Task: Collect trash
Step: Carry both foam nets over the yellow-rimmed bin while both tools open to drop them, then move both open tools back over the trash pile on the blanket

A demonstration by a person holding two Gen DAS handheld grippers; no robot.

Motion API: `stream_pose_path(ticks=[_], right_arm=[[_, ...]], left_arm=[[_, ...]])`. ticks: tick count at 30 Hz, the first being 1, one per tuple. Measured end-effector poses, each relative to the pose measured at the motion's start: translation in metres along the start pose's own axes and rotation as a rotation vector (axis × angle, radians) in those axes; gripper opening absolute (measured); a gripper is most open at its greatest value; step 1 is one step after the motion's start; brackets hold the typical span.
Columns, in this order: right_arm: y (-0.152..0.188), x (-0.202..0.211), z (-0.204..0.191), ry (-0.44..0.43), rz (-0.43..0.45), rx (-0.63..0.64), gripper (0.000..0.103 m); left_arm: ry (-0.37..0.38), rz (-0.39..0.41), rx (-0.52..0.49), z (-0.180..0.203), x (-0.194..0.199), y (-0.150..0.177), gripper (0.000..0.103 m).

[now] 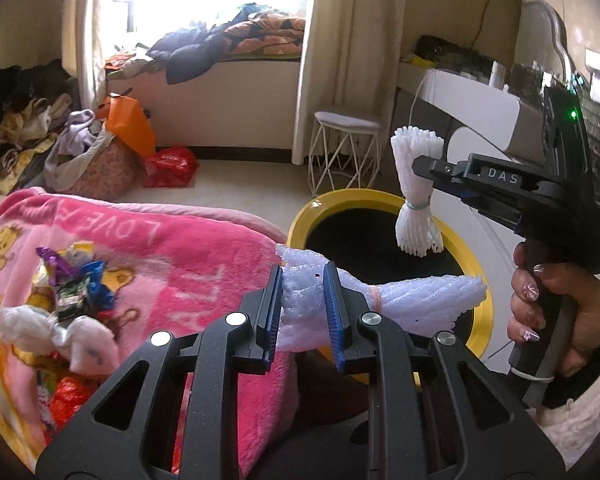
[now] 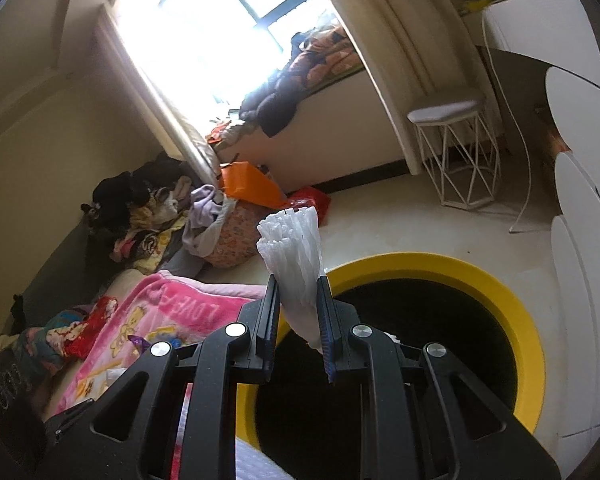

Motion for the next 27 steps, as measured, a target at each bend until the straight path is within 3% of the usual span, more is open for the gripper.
stream_pose_path(ticks=[4, 6, 8, 10, 15, 21, 27], right_arm=[[0.002, -0.003, 0.005, 0.029, -0.011, -0.006, 0.022], [0.004, -0.004, 0.008, 0.059, -0.015, -0.007, 0.038], [0.006, -0.006, 0.013, 0.081, -0.023, -0.021, 0.047], [0.008, -0.008, 0.018, 0.107, -0.029, -0.028, 0.049], [0.011, -0.007, 0.018, 0.177, -0.019, 0.001, 0.056], [0.014, -0.006, -0.003, 0.173, 0.0, 0.073, 0.06], [0.019, -0.003, -0.037, 0.111, 0.004, 0.151, 0.063]], left_arm=[[0.024, -0.023, -0.01, 0.007, -0.016, 0.001, 0.019], [0.036, -0.025, -0.007, 0.008, -0.021, 0.001, 0.025], [0.047, -0.022, 0.007, 0.007, -0.023, 0.002, 0.041], [0.055, -0.005, 0.045, 0.001, -0.021, 0.004, 0.072], [0.031, 0.033, 0.123, -0.018, -0.01, 0.009, 0.091], [-0.015, 0.105, 0.189, -0.042, 0.016, 0.01, 0.092], [-0.081, 0.154, 0.218, -0.065, 0.042, 0.009, 0.092]])
Point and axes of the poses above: each gripper's, at about its wrist camera, not at the fingertips, and x roughly against the way its jaws point, z to its right, y to its underside, the point moved 3 cm from there along -x, roughly the way its jaws point, and after that the axes turned 7 degrees about y, right-handed, at the moved point
